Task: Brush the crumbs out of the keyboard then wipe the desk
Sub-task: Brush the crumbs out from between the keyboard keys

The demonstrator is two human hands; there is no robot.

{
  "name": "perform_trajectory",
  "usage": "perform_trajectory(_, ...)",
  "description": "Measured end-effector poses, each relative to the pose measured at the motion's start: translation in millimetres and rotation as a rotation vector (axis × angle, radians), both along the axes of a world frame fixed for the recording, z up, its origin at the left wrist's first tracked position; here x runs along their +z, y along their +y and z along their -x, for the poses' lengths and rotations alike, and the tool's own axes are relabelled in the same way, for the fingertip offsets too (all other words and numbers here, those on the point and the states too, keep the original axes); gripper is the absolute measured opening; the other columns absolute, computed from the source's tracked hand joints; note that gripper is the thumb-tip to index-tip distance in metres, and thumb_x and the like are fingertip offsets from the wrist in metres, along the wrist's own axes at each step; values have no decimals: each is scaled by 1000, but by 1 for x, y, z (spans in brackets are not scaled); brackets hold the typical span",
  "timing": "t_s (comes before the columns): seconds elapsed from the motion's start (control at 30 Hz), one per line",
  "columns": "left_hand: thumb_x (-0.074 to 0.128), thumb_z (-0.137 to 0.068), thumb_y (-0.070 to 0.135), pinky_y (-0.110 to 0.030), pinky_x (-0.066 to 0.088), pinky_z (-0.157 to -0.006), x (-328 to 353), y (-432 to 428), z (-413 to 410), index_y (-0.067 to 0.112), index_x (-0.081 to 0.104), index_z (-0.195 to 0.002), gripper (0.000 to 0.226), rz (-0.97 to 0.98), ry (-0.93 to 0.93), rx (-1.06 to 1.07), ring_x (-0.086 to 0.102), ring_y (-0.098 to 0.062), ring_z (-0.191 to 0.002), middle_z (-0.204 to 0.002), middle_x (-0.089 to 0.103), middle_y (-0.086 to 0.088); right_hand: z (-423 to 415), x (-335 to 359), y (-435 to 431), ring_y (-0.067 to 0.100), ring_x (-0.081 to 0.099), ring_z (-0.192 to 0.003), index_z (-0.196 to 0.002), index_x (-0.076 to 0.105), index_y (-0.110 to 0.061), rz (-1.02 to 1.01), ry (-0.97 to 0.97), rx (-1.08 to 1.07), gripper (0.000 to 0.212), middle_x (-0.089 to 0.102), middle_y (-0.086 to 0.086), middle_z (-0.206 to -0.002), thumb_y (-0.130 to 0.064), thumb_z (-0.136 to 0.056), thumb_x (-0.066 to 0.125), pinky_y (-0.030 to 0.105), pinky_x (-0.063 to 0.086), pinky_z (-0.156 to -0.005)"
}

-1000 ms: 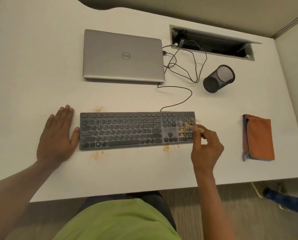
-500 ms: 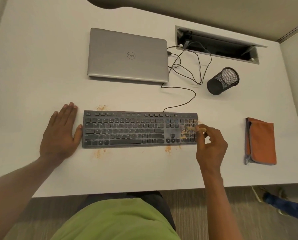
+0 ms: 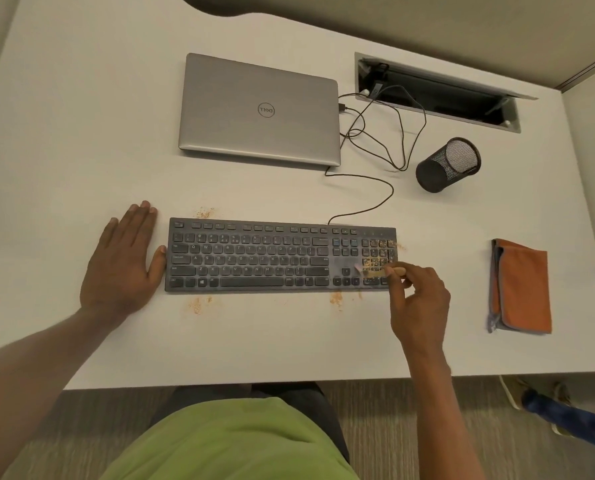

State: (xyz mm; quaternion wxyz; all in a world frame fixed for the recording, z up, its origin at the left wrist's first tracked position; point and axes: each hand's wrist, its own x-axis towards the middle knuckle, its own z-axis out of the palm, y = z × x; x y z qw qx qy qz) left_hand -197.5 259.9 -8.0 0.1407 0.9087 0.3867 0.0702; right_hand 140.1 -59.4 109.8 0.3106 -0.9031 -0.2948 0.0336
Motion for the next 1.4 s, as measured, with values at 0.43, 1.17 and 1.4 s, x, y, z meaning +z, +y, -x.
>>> perform_trajectory(0.43, 27, -108, 44, -46, 12, -134, 0, 0, 0, 10, 20, -171, 71, 7, 15, 0, 14, -21, -165, -177, 20, -5, 17, 2, -4, 18, 62, -84, -110, 76, -18, -52, 20, -8, 14, 71, -4, -96, -22, -99, 68, 50, 57, -72)
perform_trajectory(1.17, 30, -108, 42, -48, 15, -134, -1, 0, 1, 11, 22, -170, 70, 1, -6, 0, 16, -20, -165, -177, 21, -4, 27, -5, 3, 12, 62, -102, -112, 78, -19, -69, -22, 223, 22, 71, -17, -109, -13, -94, 67, 36, 51, -82)
perform_trajectory(1.4, 29, -108, 43, -47, 15, -134, -1, 0, 0, 11, 20, -170, 71, 3, 1, 1, 17, -21, -165, -177, 20, -5, 24, -4, -9, 10, 63, -100, -112, 77, -18, -110, -54, -86, 20, 72, -13, -109, -8, -97, 69, 43, 54, -86)
